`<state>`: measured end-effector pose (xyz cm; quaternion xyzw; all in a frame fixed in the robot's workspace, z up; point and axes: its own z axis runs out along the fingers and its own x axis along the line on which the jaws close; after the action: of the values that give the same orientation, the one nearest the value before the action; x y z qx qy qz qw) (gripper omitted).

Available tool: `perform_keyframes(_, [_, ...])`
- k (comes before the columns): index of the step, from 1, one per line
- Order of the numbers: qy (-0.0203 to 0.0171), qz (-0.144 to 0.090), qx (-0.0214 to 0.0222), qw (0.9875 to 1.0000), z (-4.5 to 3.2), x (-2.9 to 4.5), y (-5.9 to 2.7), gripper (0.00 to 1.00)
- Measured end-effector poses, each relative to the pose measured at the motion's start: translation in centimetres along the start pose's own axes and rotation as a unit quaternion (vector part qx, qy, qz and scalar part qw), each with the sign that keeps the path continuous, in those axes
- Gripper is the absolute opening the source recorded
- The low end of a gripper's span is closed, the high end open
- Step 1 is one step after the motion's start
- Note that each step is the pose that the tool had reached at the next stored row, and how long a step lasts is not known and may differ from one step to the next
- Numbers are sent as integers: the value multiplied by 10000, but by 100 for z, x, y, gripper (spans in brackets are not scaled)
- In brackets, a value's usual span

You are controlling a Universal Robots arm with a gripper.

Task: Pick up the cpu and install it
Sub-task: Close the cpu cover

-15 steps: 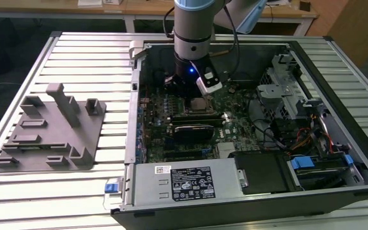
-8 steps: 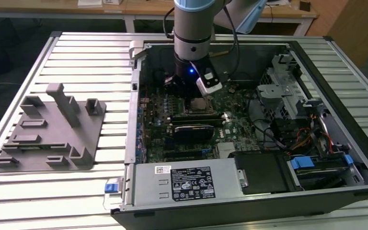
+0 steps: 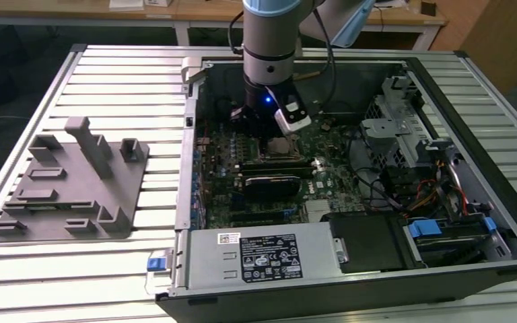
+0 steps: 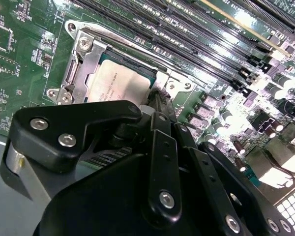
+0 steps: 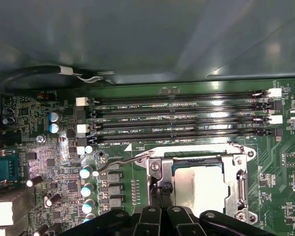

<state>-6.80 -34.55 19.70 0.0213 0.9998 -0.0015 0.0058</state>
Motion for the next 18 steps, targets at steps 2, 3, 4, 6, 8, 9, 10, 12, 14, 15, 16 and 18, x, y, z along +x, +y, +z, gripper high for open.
perform_keyframes(2, [1, 0, 1, 10000, -1, 1, 0, 11])
perform_keyframes(3, [0, 1, 1, 10000, 0, 1, 0, 11])
perform_keyframes(4, [1, 1, 1, 10000, 0, 1, 0, 11])
perform_keyframes(6, [0, 0, 1, 10000, -1, 2, -1, 11])
perform_keyframes(8, [0, 1, 0, 10000, -6, 2, 0, 11])
perform_keyframes(9, [0, 1, -2, 10000, -9, 2, 0, 11])
perform_keyframes(10, [0, 1, -2, 10000, -13, 1, 0, 11])
perform_keyframes(12, [2, 2, 2, 10000, -22, 3, -1, 11])
perform_keyframes(14, [0, 2, 0, 10000, -27, 2, 0, 11])
perform_keyframes(15, [0, 1, 0, 10000, -29, 2, 0, 11])
perform_keyframes(16, [0, 1, 1, 10000, -33, 1, -1, 11])
perform_keyframes(18, [0, 1, 1, 10000, -48, 1, -1, 11])
